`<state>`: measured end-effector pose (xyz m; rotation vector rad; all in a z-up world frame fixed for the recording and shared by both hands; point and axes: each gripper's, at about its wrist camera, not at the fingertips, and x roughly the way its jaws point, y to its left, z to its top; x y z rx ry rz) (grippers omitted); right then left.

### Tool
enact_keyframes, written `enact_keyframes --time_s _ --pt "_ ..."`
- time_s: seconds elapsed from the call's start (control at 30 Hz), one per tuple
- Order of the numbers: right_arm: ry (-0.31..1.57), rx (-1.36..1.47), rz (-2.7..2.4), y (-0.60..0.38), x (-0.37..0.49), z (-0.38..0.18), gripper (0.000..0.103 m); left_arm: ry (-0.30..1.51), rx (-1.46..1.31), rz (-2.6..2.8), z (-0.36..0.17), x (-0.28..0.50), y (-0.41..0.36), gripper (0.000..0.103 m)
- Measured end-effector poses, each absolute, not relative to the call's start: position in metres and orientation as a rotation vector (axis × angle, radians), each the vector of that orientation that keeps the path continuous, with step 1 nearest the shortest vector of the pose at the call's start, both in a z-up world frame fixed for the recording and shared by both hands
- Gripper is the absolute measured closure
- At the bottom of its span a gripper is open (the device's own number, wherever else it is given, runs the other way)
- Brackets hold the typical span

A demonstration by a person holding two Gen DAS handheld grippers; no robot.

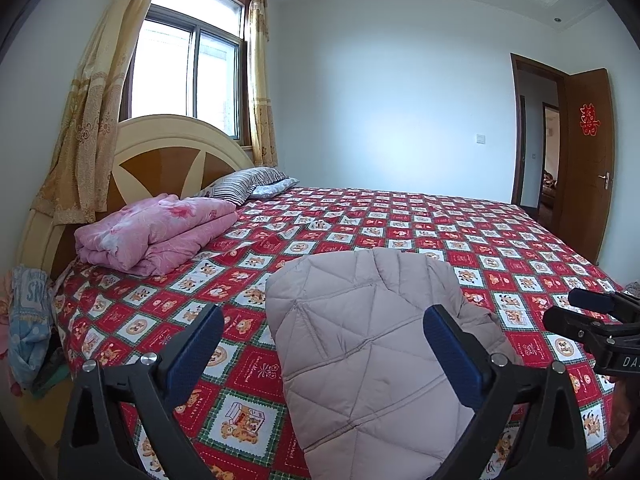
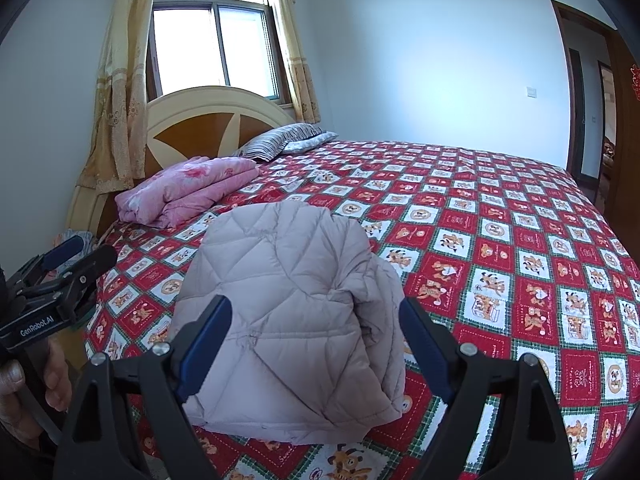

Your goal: Fold large clothes

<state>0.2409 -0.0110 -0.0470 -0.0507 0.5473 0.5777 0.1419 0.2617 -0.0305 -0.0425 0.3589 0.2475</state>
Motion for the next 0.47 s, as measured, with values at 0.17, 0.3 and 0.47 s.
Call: enact_keyframes --time_s 0.17,0.3,0.47 --pt "0.554 -0.050 0.578 -0.0100 0.2414 -0.0483 0.015 0.350 -0.045 0.246 -0.0329 0.1406 0.2620 0.001" --pt "0.557 -0.049 0.576 -0.0105 0.2421 -0.0490 0.015 0.321 -0.014 0.266 -0.0326 0.1376 0.2587 0.001" --pt "0.557 -0.050 0.578 -0.0113 0.2421 -0.0492 0.015 0.313 0.004 0.259 -0.0331 0.1379 0.2551 0.001"
